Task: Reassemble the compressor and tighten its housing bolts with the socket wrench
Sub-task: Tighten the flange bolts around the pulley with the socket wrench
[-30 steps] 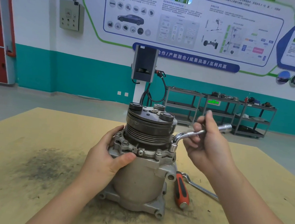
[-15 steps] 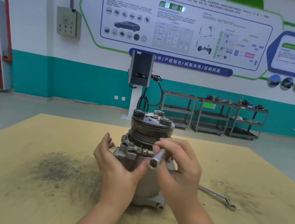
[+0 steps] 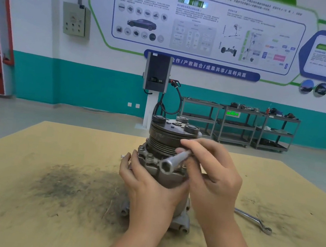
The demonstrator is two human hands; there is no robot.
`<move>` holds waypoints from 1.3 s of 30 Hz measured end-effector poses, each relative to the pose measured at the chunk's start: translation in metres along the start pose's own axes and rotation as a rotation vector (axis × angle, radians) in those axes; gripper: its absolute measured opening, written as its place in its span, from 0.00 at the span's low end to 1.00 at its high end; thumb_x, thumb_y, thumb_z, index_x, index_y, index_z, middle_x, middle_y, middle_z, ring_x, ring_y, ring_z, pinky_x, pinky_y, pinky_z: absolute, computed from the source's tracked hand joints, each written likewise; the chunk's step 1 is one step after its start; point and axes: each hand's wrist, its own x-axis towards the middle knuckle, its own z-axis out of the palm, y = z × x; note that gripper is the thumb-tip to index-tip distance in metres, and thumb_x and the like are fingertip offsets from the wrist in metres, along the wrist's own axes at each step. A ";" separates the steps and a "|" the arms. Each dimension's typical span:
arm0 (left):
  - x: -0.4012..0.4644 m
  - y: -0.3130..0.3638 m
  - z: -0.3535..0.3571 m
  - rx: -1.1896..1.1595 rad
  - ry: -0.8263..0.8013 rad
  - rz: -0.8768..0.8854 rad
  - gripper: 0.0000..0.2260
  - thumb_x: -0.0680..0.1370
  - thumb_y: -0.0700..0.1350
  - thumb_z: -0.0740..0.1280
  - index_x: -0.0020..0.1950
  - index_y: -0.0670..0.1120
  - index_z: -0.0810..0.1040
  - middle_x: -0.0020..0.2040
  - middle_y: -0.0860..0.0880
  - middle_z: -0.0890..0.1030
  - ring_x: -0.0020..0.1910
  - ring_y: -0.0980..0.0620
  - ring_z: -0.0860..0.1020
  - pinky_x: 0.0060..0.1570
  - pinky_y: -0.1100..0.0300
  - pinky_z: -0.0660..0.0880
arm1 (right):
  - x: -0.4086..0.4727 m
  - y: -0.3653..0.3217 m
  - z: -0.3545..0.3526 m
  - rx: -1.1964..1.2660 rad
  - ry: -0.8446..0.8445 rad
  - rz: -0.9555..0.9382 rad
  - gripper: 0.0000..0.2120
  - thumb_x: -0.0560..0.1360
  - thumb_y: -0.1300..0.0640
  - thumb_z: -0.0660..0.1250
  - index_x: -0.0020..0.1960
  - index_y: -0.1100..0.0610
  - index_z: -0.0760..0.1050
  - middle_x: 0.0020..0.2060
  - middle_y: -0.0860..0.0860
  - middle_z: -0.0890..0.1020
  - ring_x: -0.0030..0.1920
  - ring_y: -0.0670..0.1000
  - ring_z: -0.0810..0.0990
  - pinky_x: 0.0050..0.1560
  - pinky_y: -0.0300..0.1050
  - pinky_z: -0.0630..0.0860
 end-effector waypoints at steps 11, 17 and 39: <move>0.007 -0.008 -0.008 -0.029 -0.029 0.045 0.54 0.55 0.69 0.74 0.74 0.50 0.57 0.54 0.65 0.53 0.53 0.67 0.64 0.50 0.85 0.59 | 0.019 0.032 -0.029 1.027 0.502 1.124 0.12 0.84 0.58 0.52 0.49 0.60 0.71 0.34 0.53 0.82 0.29 0.48 0.75 0.30 0.37 0.74; 0.032 -0.023 -0.019 -0.104 -0.187 0.045 0.50 0.57 0.62 0.77 0.74 0.49 0.61 0.59 0.59 0.59 0.54 0.84 0.59 0.46 0.88 0.58 | 0.018 0.025 -0.020 1.116 0.351 1.112 0.11 0.84 0.58 0.53 0.48 0.60 0.72 0.35 0.54 0.83 0.28 0.46 0.77 0.32 0.37 0.76; 0.027 -0.024 -0.015 -0.112 -0.114 0.093 0.51 0.55 0.63 0.76 0.73 0.50 0.60 0.53 0.64 0.57 0.53 0.81 0.62 0.45 0.88 0.59 | 0.014 0.022 -0.016 0.937 0.226 0.908 0.12 0.81 0.57 0.56 0.45 0.61 0.73 0.38 0.55 0.84 0.30 0.48 0.79 0.35 0.39 0.78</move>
